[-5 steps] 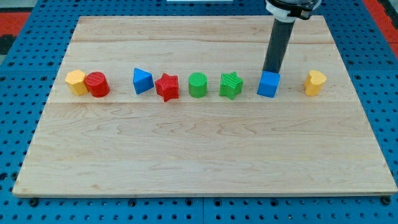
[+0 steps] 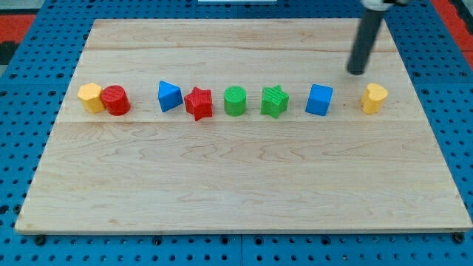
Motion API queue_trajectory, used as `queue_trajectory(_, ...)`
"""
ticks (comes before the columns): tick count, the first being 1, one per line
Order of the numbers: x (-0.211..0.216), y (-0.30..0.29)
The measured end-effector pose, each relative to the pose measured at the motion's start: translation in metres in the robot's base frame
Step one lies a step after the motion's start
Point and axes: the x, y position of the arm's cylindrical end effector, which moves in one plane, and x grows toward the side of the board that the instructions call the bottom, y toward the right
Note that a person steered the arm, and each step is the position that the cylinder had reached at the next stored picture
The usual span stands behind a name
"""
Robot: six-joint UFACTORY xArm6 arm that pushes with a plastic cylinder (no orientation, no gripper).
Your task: Slide the yellow heart towards top center
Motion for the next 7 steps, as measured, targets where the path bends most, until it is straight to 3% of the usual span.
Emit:
queue_trajectory(1, 0.011, 0.081)
queue_trajectory(2, 0.044, 0.098)
queue_trajectory(6, 0.073, 0.020)
queue_trajectory(7, 0.058, -0.014)
